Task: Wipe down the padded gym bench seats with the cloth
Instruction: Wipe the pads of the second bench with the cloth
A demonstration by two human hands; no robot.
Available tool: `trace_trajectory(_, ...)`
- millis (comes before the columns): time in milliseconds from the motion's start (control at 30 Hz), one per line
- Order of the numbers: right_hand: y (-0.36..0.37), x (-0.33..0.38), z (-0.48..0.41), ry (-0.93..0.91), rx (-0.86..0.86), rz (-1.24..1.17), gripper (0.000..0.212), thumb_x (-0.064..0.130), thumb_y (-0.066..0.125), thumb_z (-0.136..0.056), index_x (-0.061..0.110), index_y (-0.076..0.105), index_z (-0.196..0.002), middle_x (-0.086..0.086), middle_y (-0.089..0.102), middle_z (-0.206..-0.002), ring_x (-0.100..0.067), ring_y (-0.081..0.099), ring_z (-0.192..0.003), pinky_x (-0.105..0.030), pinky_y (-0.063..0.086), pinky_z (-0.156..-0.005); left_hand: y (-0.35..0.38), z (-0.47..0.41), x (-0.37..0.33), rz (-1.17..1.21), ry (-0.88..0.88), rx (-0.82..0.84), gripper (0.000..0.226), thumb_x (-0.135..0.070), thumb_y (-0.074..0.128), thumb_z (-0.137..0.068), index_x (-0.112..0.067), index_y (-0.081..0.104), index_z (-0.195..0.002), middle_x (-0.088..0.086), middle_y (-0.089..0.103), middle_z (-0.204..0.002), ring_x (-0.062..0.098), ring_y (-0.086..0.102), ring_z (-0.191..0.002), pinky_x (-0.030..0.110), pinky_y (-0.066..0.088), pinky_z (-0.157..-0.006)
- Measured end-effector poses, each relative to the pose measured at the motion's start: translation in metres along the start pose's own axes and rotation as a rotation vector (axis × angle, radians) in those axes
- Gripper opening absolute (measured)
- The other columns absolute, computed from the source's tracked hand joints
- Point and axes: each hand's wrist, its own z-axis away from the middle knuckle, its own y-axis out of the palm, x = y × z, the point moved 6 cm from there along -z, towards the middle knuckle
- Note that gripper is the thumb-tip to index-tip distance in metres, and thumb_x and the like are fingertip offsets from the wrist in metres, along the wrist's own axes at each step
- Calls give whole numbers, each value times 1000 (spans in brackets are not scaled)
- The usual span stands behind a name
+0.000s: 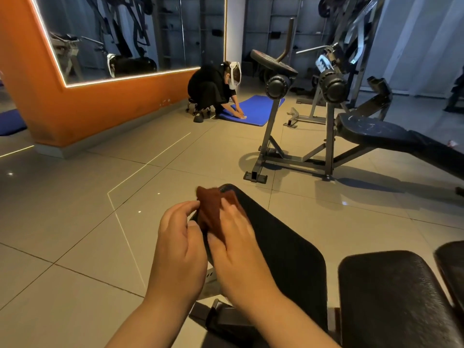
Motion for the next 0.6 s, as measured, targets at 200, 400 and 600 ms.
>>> trace_trajectory(200,-21,-57,51,170,-28,168,53,47,40,-102,65,14,-144,29,5,-152,5,12,-137,-31,27,-118,2,0,-2,-34,59,38,39,-4,40,-101,-37,50,-120,-30,46,-116,-24,40,-110,-7,27,-88)
trace_trajectory(400,-13,-31,-34,193,-104,65,55,45,27,-108,43,7,-159,13,6,-168,-12,-1,-155,-47,8,-127,4,-1,-2,-16,16,40,35,-11,38,-103,-41,48,-117,-32,45,-114,-24,40,-108,-7,27,-86)
trace_trajectory(600,-5,-9,14,-10,84,33,59,36,36,-108,59,7,-153,36,2,-159,12,-7,-147,-24,6,-121,2,-1,2,80,-56,25,26,-17,38,-103,-37,55,-107,-16,54,-113,-15,48,-104,-4,35,-79)
